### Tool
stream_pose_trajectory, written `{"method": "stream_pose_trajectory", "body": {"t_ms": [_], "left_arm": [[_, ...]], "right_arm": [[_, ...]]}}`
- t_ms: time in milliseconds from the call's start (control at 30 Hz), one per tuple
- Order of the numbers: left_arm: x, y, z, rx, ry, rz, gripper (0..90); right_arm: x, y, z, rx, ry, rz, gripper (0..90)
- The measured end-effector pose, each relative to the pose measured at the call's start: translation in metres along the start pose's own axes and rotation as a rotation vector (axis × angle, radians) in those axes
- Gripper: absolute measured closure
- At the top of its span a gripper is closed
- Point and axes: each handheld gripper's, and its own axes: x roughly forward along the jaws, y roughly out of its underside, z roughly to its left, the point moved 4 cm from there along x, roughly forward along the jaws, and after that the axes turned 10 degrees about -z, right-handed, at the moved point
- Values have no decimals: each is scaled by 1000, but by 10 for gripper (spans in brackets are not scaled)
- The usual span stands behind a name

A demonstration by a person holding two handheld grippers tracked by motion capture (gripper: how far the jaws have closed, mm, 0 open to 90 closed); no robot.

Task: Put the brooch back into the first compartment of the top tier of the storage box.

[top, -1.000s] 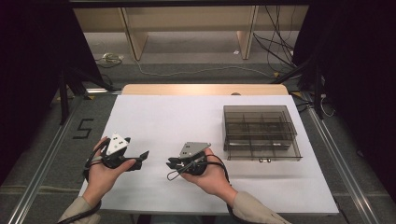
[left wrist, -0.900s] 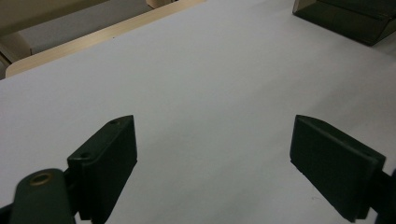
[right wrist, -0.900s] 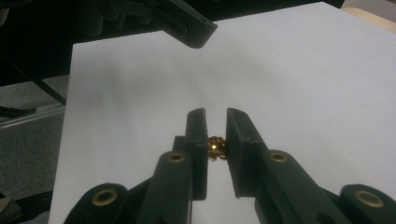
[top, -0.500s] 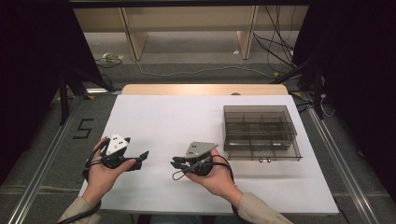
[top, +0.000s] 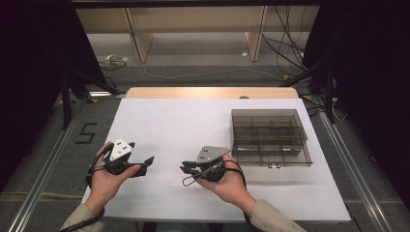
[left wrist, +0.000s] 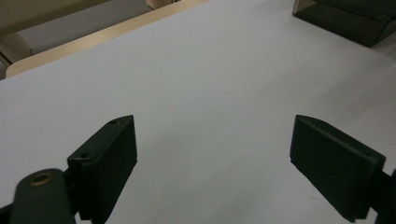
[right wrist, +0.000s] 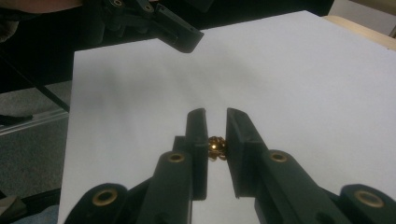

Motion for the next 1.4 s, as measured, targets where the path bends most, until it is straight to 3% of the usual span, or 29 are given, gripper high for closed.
{"method": "stream_pose_trajectory", "body": {"t_ms": [1400], "left_arm": [[0,0,0,0,0,-1,147]], "right_arm": [[-33,1,-8,6,38,-20,804]]}}
